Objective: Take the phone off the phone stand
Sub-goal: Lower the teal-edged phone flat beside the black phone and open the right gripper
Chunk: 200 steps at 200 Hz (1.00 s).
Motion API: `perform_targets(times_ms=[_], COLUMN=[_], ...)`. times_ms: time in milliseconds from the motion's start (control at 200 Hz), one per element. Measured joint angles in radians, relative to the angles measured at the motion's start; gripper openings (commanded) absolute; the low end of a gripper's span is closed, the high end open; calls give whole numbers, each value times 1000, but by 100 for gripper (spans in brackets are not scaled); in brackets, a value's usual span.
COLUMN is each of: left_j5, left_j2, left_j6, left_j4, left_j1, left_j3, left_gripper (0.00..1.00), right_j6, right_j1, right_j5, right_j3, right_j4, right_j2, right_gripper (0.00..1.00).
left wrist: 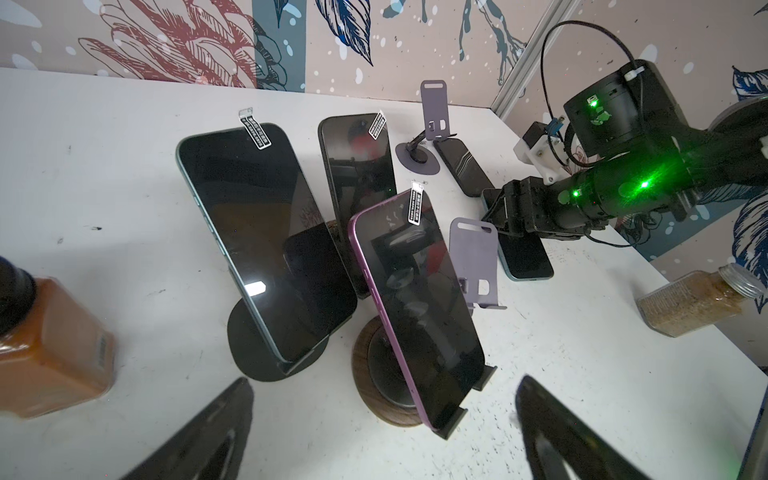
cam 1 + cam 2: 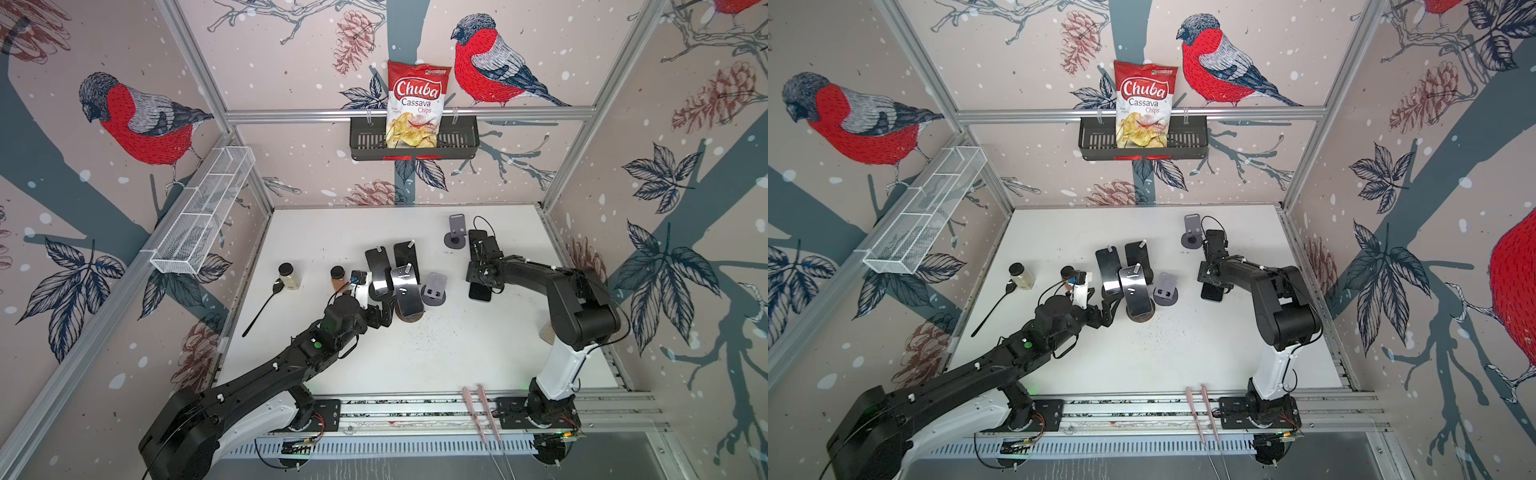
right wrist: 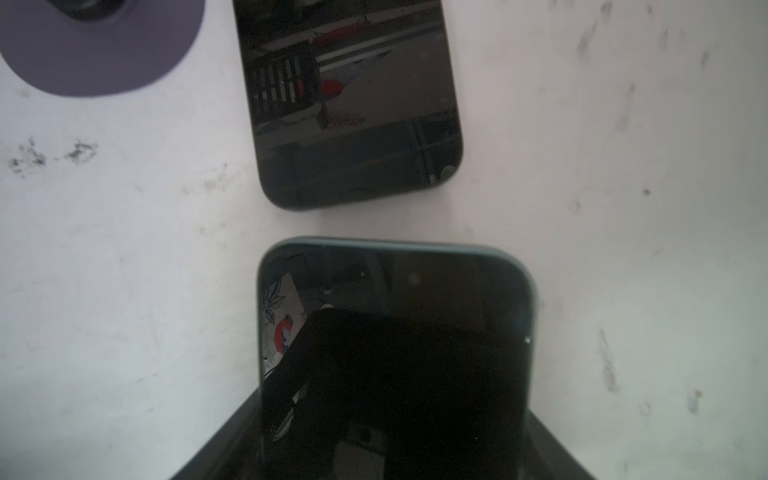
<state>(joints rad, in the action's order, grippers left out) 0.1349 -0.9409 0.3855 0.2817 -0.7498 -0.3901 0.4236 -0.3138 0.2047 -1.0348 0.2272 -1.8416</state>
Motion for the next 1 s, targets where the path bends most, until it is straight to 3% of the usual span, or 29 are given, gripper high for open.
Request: perform_targets(times_ms=[1001], left_j5=[22], left_j2=[70], left_j6=[1], left_j4=[-1], left_j1=[0], left_j3=[42], left_gripper=[97], right_j6=[-10], right_j1=[-19], right_j5=[10], right_j3=[19], right_j4=[24], right_j2=[24], right_gripper=[79])
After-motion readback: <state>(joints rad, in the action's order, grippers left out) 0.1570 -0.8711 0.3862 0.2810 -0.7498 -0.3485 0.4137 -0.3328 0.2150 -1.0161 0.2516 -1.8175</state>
